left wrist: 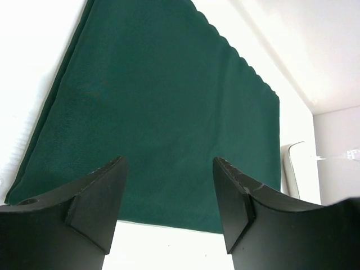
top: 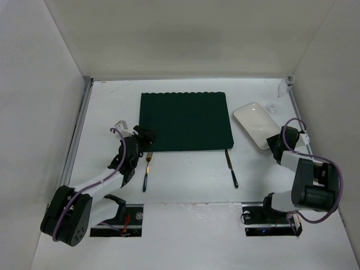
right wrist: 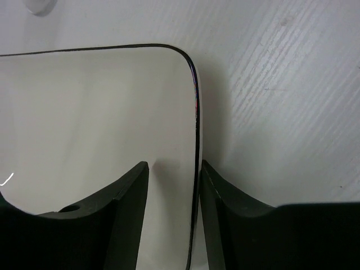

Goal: Set the dinner table for one person

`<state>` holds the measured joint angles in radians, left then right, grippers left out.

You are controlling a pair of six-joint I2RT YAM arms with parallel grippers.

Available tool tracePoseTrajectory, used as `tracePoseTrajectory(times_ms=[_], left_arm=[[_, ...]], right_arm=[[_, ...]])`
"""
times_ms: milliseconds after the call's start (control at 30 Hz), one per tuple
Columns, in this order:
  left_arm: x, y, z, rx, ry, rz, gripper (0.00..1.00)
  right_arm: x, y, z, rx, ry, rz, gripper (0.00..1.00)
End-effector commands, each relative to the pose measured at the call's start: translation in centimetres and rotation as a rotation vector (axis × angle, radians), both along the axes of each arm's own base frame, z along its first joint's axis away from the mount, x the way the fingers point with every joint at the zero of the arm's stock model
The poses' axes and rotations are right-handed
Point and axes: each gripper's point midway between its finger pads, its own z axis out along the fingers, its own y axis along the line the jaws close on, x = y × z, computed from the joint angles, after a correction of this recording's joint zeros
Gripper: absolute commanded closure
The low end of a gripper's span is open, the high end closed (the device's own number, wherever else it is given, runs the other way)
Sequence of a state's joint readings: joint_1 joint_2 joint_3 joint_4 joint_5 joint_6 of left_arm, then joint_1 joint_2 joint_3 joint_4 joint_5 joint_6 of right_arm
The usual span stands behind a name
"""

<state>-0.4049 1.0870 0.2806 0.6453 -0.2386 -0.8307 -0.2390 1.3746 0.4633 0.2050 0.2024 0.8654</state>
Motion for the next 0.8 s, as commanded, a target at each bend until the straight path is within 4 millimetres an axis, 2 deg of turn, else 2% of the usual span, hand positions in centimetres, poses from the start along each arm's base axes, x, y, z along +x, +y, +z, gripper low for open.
tracePoseTrajectory(times_ms=[0, 200, 233, 333, 433, 533, 767], left_arm=[[0.4, -0.3, 0.9, -0.012, -0.049, -0.005, 0.40], [0.4, -0.1, 0.6, -0.012, -0.042, 0.002, 0.40], [0.4, 0.0, 0.6, -0.012, -0.042, 0.003, 0.40], [0.4, -0.1, 0.5, -0.014, -0.039, 0.001, 0.40], [0.5, 0.0, 0.5, -0.013, -0.037, 0.005, 0.40], [0.5, 0.4, 0.6, -0.009, -0.045, 0.016, 0.40], [0.6, 1.4, 0.6, -0.002, -0.048, 0.042, 0.40]], right_arm=[[1.1, 0.1, 0.4, 0.030, -0.043, 0.007, 0.54], [1.1, 0.1, 0.4, 0.030, -0.043, 0.007, 0.54], [1.0, 0.6, -0.1, 0.125, -0.109, -0.024, 0.89], [0.8, 0.6, 1.5, 0.115, -0.156, -0.034, 0.95], [0.3, 0.3, 4.2, 0.092, -0.220, -0.054, 0.97], [0.0, 0.3, 7.7, 0.053, -0.299, -0.057, 0.97], [-0.9, 2.2, 16.5, -0.009, -0.500, 0.023, 0.97]])
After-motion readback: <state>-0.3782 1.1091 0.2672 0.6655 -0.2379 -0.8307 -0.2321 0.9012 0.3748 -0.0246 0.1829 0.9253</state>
